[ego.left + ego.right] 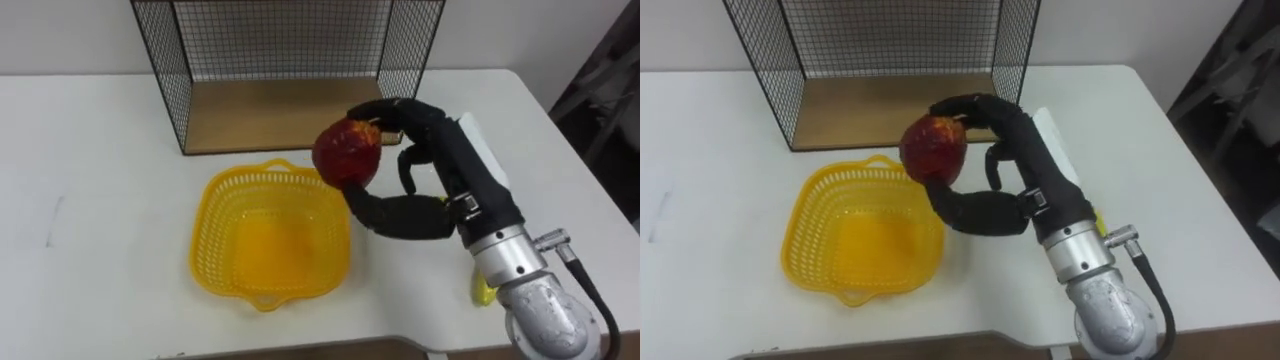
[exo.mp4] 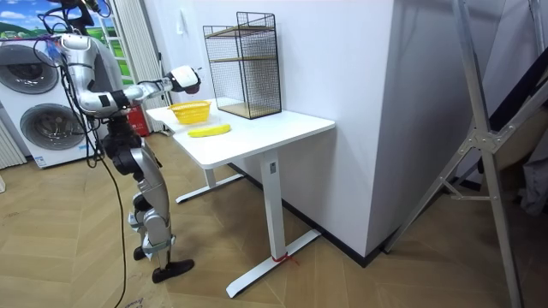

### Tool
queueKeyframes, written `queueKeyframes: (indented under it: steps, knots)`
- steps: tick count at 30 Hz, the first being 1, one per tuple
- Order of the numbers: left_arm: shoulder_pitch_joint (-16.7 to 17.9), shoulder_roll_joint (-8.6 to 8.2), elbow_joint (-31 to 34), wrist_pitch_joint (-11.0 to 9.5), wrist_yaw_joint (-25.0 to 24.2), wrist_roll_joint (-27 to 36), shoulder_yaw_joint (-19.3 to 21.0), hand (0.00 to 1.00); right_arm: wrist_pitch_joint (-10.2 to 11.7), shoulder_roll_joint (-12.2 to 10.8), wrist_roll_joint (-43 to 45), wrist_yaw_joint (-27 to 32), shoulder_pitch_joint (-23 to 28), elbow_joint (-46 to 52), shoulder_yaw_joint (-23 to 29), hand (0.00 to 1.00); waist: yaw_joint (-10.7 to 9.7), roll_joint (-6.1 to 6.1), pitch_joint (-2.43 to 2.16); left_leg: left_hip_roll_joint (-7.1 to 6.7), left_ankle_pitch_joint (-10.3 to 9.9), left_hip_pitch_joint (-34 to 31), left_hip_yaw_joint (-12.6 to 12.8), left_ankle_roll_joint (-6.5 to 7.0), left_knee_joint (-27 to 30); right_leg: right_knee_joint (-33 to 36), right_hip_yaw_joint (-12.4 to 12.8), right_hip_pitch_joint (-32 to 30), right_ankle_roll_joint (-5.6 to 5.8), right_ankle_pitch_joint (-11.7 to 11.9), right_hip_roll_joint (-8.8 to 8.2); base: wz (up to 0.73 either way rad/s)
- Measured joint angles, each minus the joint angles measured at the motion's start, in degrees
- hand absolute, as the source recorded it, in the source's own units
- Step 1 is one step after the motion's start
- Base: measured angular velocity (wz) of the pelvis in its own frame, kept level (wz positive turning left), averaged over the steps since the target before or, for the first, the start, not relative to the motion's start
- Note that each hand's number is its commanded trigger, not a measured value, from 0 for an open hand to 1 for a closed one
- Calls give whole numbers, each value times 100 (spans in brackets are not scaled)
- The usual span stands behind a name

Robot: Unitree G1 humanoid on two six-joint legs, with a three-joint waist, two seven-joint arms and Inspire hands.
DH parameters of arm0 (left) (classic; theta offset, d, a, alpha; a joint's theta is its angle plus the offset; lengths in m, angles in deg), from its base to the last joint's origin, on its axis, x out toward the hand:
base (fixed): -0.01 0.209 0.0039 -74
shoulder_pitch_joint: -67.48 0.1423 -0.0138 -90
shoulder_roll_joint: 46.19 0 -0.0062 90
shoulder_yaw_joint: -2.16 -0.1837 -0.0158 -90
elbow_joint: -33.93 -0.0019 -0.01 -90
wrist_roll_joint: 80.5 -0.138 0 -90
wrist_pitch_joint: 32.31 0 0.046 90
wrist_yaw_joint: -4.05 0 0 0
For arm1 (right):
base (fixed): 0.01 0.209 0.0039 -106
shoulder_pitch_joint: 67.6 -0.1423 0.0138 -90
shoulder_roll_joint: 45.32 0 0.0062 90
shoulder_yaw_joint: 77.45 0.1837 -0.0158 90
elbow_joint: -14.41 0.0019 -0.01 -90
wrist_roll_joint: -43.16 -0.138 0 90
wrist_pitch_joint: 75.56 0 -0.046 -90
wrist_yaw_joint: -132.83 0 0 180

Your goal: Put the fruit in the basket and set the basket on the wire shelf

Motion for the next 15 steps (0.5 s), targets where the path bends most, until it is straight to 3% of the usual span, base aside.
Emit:
queueKeyframes:
  steps: [5, 10, 11, 12, 13, 15]
  knots:
    - [-20, 105, 2, 4, -55, -2, -104, 0, -181, 188, 27, -260, -2, -20, -189, 100, 64, -132, 33, -2, 0, -1, -54, 0, -7, -6, -30, 39, 0, 0, -8, 5]
    - [-12, 110, 1, 61, -67, -3, -109, 0, -192, 183, 449, -287, -2, -85, -209, 100, 136, -148, 50, -3, 0, -1, -150, 0, 0, -81, -120, 114, -1, 1, -20, 10]
    - [-21, 110, 2, 65, -64, -1, -107, 0, -192, 182, 463, -287, -2, -146, -215, 95, 186, -138, 57, -2, 0, -2, -161, 0, -3, -96, -134, 122, -3, 2, -20, 5]
    - [-26, 110, 3, 65, -63, -3, -107, 0, -192, 182, 466, -287, -3, -191, -218, 53, 205, -134, 60, -1, 0, -2, -171, 0, -4, -99, -144, 129, -3, 2, -21, 6]
    - [-30, 110, 6, 65, -58, -3, -106, 0, -197, 182, 470, -287, -15, -297, -229, 0, 227, -125, 61, -1, 0, -2, -183, 0, -4, -105, -154, 136, -3, 2, -21, 6]
    - [-27, 109, 9, 72, -65, -25, -105, 0, -256, 182, 566, -288, -29, -384, -249, 0, 275, -104, 73, -1, 0, -4, -191, 0, -5, -107, -169, 138, -2, 2, -24, 4]
